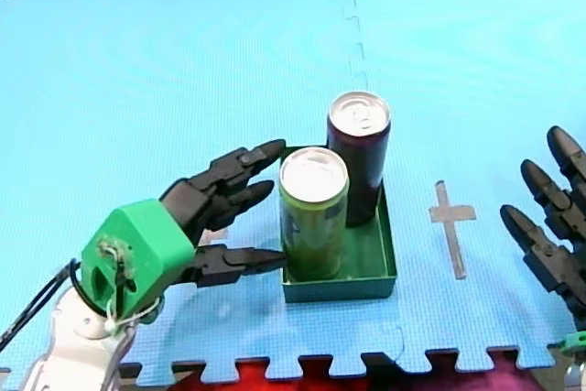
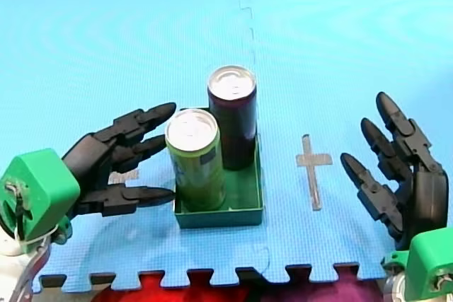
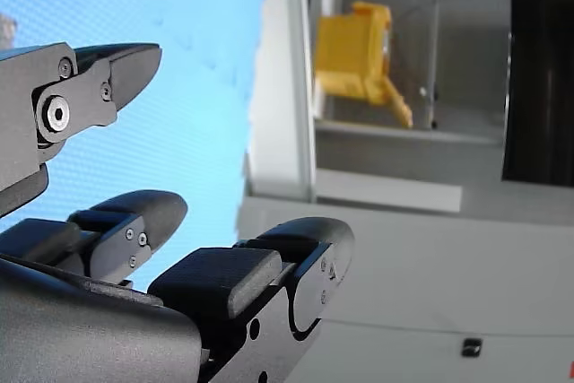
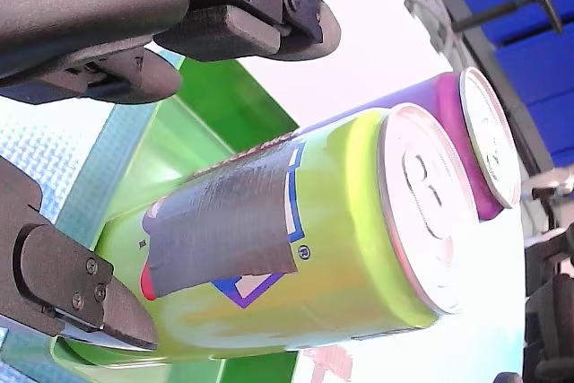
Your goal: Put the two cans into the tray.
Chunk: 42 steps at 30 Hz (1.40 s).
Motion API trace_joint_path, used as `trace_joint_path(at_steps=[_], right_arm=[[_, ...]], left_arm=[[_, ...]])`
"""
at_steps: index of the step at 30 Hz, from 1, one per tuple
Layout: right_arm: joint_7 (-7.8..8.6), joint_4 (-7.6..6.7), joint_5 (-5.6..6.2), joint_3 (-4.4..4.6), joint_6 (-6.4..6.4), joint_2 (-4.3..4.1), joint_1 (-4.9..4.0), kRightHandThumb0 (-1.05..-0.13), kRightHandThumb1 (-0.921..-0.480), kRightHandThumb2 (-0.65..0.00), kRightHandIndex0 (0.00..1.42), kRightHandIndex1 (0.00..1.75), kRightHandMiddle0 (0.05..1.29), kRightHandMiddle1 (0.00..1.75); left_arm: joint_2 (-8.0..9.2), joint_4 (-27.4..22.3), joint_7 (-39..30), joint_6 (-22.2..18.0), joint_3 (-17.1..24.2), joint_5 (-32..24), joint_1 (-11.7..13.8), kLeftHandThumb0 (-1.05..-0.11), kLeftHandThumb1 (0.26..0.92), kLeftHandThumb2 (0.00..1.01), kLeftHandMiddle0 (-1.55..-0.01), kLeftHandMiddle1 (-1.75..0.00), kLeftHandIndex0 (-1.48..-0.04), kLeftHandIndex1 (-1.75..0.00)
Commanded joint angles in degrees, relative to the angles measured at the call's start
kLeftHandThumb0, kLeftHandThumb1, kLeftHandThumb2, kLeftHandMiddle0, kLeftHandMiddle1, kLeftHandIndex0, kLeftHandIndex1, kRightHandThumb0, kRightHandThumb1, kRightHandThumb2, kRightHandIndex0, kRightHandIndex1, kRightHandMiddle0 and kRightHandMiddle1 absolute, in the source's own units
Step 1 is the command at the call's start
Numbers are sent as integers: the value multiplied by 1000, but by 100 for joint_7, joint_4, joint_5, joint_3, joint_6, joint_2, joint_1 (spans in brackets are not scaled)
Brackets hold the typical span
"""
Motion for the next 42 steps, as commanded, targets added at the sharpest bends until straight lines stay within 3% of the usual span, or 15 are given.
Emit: trace_joint_path(at_steps=[1, 19, 26, 29, 33, 36, 38, 42], right_arm=[[-21, 14, -14, -13, -24, -29, -19, -900, -830, -1, 631, 0, 560, 0], [-90, 55, -56, -16, 25, -30, -55, -904, -836, -1, 633, 1, 559, 0], [-77, 51, -49, -21, 33, -44, -57, -908, -836, 0, 631, 0, 558, 0], [-74, 60, -45, -27, 34, -55, -62, -909, -836, 0, 631, 0, 559, 0], [-63, 76, -40, -33, 35, -70, -75, -911, -836, 0, 633, 1, 559, 0], [-64, 88, -44, -38, 34, -75, -90, -912, -836, 0, 636, 2, 560, 0], [-67, 102, -56, -38, 36, -83, -108, -911, -835, 0, 640, 4, 561, 1], [-106, 127, -178, 0, 47, -127, -136, -906, -826, 0, 649, 6, 567, 3]], left_arm=[[84, -6, -80, -1, 2, -37, -6, -1048, 777, 19, -295, 0, -234, 0], [468, 518, -246, -441, 279, -126, -88, -1048, 914, 40, -200, 0, -173, 0], [314, 1225, 307, -741, 793, -394, -200, -1048, 920, 44, -197, -1, -169, 0], [180, 1515, 531, -957, 1135, -703, -287, -1048, 856, 7, -204, -4, -172, -2], [31, 1892, 998, -1265, 1369, -743, -447, -1048, 825, 0, -276, -38, -192, -10], [-62, 2102, 880, -1418, 1454, -930, -496, -1045, 699, -1, -319, -50, -217, -16], [-118, 2177, 778, -1473, 1491, -1039, -526, -986, 624, 0, -345, -47, -235, -15], [-290, 2202, 814, -1583, 1503, -1078, -551, -887, 589, 0, -411, -48, -321, -30]])
